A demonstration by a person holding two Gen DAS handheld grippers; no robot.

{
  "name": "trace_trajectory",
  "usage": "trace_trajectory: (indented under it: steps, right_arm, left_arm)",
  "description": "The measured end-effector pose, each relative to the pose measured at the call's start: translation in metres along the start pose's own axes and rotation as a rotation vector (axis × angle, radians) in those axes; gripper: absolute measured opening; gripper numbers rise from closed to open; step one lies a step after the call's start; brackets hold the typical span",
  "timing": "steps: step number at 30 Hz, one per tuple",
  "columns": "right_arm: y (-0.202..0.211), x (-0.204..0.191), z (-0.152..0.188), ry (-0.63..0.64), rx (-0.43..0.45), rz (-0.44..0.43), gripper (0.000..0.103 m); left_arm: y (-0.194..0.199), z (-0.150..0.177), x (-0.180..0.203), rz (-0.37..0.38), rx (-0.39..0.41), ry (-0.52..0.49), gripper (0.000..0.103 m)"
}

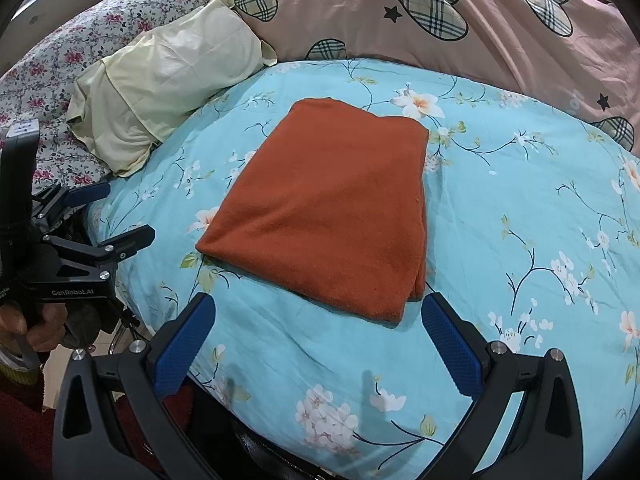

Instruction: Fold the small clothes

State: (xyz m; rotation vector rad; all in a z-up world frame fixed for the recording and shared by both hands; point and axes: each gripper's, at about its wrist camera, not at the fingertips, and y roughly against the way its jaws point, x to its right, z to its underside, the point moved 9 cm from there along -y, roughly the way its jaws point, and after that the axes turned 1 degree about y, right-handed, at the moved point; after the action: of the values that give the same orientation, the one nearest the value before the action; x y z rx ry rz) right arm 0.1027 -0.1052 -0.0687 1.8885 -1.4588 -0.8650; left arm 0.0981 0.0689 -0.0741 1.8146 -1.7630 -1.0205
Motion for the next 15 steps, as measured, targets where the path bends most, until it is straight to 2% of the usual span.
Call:
trace_trajectory:
  steps: [15]
  right_arm:
    - [-0.0002,-0.0002,-0.0021,0.0,0.002,0.002,0.103]
  left_arm:
    - [-0.0028,-0.0038,0.0021,0.004,0.001,-0.008,0.101]
